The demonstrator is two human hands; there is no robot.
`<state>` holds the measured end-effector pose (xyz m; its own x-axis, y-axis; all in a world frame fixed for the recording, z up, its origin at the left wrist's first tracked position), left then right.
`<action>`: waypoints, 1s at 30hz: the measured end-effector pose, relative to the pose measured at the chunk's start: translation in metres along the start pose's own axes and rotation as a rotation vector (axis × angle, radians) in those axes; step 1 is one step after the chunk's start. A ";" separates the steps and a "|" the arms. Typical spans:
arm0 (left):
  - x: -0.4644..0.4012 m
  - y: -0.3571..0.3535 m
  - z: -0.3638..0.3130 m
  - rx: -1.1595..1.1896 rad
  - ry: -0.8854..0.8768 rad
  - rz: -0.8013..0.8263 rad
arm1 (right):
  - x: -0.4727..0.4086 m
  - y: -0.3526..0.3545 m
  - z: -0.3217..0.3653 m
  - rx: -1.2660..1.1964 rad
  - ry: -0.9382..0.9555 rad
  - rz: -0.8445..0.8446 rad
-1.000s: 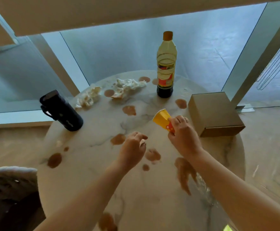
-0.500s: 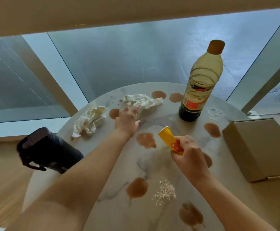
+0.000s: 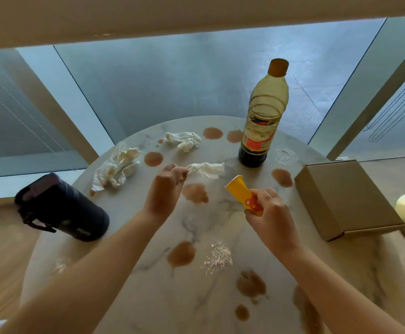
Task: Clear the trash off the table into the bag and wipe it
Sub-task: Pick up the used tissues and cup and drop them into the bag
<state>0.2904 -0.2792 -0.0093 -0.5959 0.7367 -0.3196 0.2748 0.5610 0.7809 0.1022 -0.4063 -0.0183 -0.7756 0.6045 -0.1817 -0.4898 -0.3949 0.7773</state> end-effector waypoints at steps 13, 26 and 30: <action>0.173 0.003 -0.224 0.134 -0.040 -0.073 | 0.174 0.108 -0.063 -0.129 -0.091 -0.076; 0.339 -0.204 -0.364 0.378 0.085 0.523 | 0.442 0.146 -0.221 -0.179 -0.497 -0.109; 0.363 -0.277 -0.339 0.223 0.128 0.732 | 0.493 0.085 -0.284 -0.189 -0.764 0.081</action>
<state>-0.2583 -0.2951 -0.1594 -0.2821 0.9075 0.3112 0.7698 0.0205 0.6380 -0.4344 -0.3382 -0.2130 -0.3567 0.8496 0.3884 -0.5563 -0.5272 0.6423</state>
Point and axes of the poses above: each hand's wrist, its own x-axis away from the middle knuckle, its own y-axis out of the back of the hand, z = x × y, the point moved 10 cm from there along -x, towards the middle knuckle, and after that the axes turned 4 degrees about z, right-handed, at the moved point
